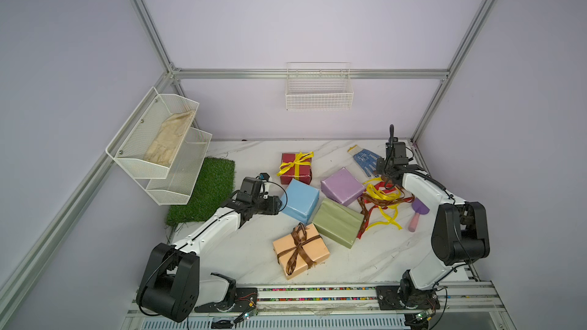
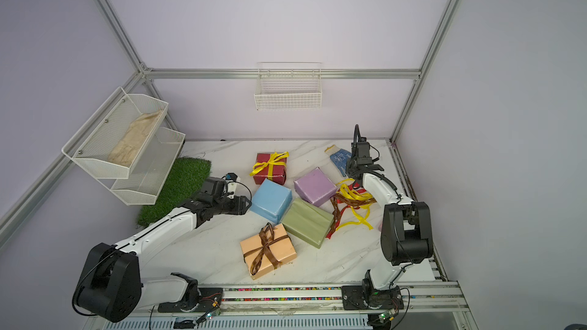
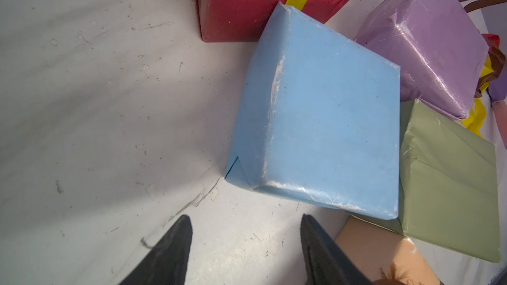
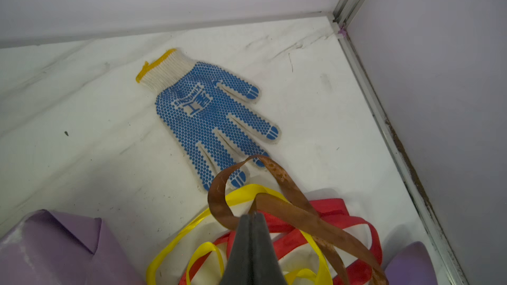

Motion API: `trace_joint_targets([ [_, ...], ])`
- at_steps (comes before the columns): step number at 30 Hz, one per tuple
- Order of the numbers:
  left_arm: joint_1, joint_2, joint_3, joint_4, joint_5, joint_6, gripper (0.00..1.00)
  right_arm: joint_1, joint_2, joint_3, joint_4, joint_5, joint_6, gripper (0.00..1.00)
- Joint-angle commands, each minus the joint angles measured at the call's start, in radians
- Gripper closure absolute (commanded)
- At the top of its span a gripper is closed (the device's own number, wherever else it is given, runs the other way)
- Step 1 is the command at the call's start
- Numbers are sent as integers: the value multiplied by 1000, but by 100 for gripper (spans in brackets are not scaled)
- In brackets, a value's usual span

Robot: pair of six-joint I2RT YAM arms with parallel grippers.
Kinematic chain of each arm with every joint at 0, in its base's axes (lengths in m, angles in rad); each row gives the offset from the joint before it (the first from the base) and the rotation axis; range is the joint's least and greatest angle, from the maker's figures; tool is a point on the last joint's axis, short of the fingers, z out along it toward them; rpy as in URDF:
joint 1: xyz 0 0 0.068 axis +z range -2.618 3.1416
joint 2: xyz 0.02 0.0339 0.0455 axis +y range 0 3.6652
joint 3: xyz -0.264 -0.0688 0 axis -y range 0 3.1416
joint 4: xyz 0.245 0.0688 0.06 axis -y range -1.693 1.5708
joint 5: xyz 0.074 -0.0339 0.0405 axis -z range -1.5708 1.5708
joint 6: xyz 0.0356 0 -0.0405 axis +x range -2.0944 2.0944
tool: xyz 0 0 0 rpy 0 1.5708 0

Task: Untie the ribbon bows on the gift boxes
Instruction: Place the ribbon at the center of the board.

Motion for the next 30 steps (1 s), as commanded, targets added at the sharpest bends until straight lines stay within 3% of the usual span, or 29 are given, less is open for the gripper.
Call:
trace_joint_targets([
  [1,6,-28,68,-27,28,-10,35,-18,23,35,-61,-73,58,100],
  [5,6,-47,67,-43,23,-18,35,-21,47,36,-97,-101,65,99],
  [7,6,-53,65,-45,32,-20,34,-21,46,25,-96,-124,67,92],
  [10,6,-41,68,-41,58,-17,33,-21,48,24,-103,-158,61,78],
  [12,6,-27,75,-40,85,-20,33,-21,52,37,-123,-167,61,59],
  [14,6,-17,81,-40,105,-23,33,-21,48,50,-144,-177,59,49],
  [19,6,-19,88,-40,107,-23,33,-20,-1,54,-190,-232,44,41],
  [24,6,-29,98,-59,98,-31,34,18,-123,-1,-172,-425,105,38],
  [26,5,-38,120,-102,98,-30,34,84,-187,-38,-171,-499,118,35],
  [30,3,-65,144,-164,74,-32,33,272,-244,-60,-229,-512,121,31],
])
